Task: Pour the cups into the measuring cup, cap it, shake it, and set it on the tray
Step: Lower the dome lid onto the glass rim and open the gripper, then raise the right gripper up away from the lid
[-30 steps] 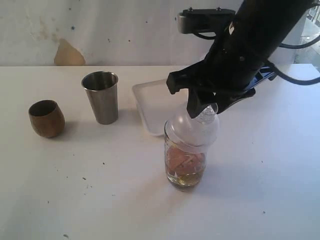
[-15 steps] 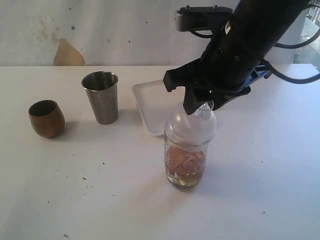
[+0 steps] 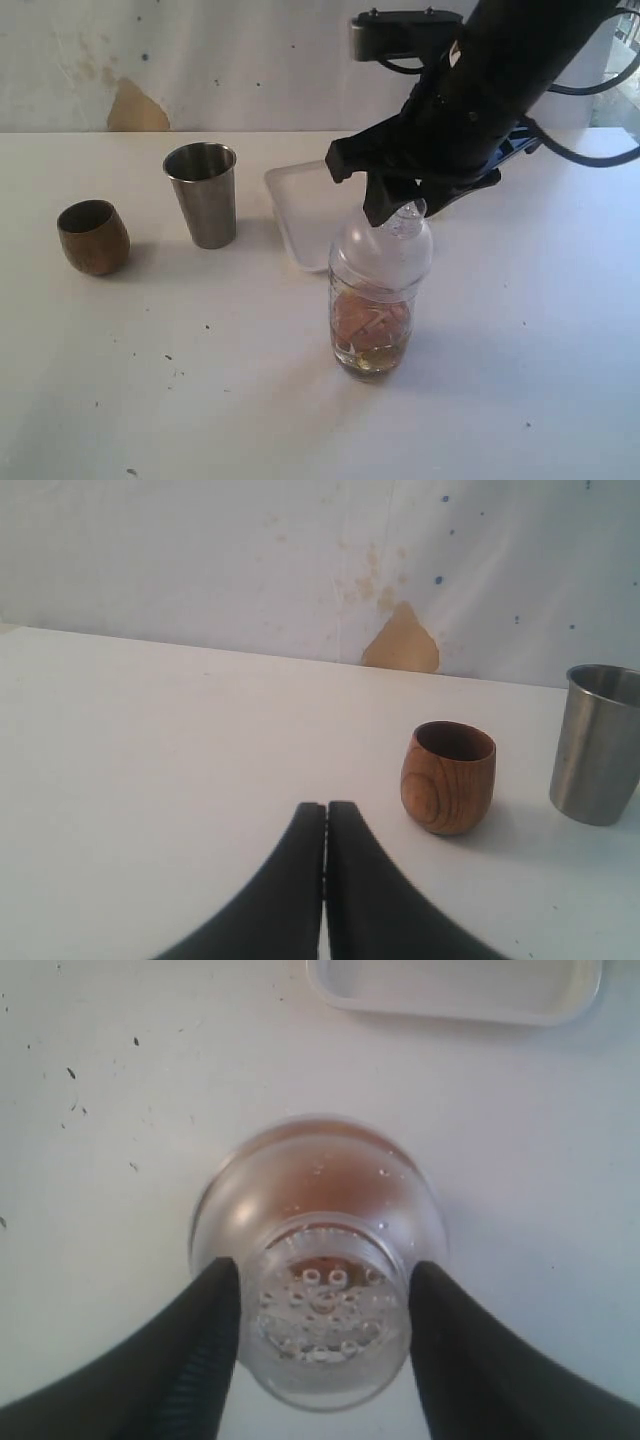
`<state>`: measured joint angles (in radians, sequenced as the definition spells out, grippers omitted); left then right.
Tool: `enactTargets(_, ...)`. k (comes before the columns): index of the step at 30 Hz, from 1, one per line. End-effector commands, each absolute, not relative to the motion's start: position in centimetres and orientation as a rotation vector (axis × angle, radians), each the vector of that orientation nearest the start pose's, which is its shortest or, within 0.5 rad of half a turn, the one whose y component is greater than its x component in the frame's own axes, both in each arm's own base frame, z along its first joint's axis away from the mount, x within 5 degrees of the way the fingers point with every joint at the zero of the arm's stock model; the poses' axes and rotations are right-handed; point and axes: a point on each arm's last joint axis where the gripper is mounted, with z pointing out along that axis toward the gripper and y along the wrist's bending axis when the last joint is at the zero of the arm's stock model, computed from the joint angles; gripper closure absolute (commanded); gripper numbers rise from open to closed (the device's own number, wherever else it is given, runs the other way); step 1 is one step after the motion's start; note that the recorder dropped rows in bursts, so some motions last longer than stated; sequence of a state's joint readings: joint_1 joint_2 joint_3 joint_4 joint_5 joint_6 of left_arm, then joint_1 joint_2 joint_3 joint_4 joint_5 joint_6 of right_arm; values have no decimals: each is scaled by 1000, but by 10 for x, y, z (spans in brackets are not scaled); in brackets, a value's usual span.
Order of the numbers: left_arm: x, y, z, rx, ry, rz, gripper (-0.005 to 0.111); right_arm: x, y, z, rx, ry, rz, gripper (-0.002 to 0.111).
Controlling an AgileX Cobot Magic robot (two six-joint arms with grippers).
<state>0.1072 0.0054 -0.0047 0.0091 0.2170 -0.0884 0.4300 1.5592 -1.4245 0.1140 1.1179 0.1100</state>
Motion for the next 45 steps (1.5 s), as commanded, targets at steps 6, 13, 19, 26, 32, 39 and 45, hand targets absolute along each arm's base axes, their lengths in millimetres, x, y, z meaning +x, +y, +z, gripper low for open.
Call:
enactTargets(6,56,6,195,-162,1679,19,106,290,143,338,-408,2685,308,54)
enactTargets(13,56,6,195,-162,1679,19,106,288,142,346,-424,2650,312,49)
enactTargets(19,56,6,195,-162,1679,19,106,285,139,370,-422,2567,313,49)
enactTargets(26,56,6,195,-162,1679,19,106,275,134,398,-415,2468,337,50)
enactTargets(32,56,6,195,-162,1679,19,106,266,130,413,-403,2396,354,51)
enactTargets(39,56,6,195,-162,1679,19,106,245,119,446,-409,2198,356,51)
enactTargets(45,56,6,195,-162,1679,19,106,240,99,433,-441,2237,92,86)
